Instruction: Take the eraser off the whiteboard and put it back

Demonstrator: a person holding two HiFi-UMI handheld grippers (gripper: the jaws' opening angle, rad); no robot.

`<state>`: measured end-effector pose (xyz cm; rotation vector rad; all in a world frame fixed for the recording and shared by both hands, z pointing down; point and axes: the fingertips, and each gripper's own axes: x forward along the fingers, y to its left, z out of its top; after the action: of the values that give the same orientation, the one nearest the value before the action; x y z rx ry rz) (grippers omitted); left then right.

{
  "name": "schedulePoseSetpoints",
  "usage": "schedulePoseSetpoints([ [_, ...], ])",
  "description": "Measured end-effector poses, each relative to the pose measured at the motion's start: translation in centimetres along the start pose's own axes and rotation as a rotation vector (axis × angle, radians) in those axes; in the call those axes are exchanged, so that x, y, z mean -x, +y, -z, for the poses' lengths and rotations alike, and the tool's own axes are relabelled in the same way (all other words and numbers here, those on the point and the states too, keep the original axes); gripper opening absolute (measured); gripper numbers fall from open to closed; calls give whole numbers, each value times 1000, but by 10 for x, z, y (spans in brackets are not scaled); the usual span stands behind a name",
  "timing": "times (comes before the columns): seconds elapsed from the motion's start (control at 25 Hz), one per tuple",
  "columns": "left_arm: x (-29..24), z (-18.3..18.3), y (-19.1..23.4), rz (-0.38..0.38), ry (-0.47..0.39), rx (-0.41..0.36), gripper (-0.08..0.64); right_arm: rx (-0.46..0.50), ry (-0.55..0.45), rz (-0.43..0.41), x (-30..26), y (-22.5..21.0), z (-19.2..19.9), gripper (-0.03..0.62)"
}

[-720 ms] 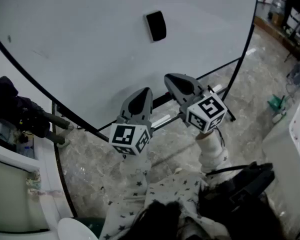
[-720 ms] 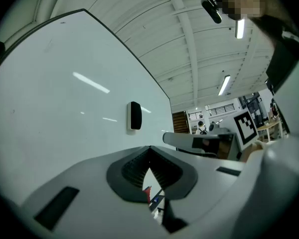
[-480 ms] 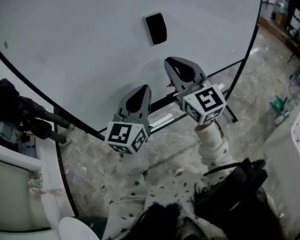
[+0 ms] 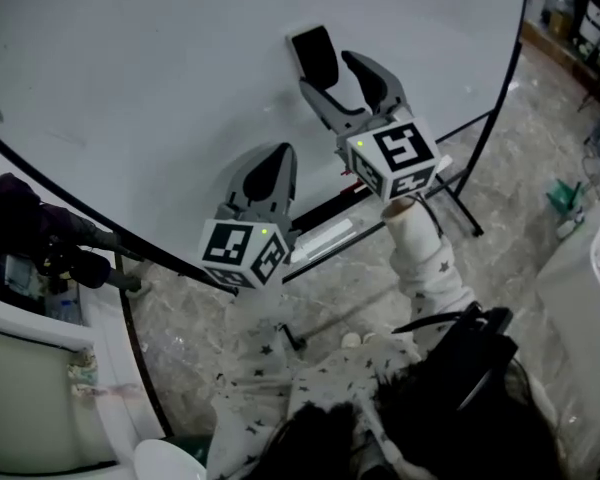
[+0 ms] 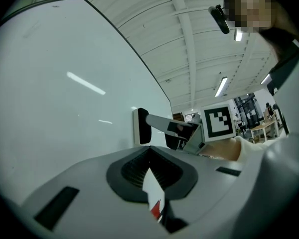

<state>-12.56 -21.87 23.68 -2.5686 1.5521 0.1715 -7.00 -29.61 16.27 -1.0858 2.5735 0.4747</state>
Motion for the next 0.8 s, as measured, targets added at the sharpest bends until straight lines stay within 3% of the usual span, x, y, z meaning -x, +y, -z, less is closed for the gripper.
schedulePoseSetpoints([
  [0.12,-7,-1,19,5,-10,-3,2,32,12,19,-27,0,8,298],
  [0.52,-1,-11,12,-9,-30,-28,0,98,57,101,-32,-17,11,298],
  [0.8,-1,-7,10,-11,-24,-36,2,40,43,152,-24,-25,15,264],
])
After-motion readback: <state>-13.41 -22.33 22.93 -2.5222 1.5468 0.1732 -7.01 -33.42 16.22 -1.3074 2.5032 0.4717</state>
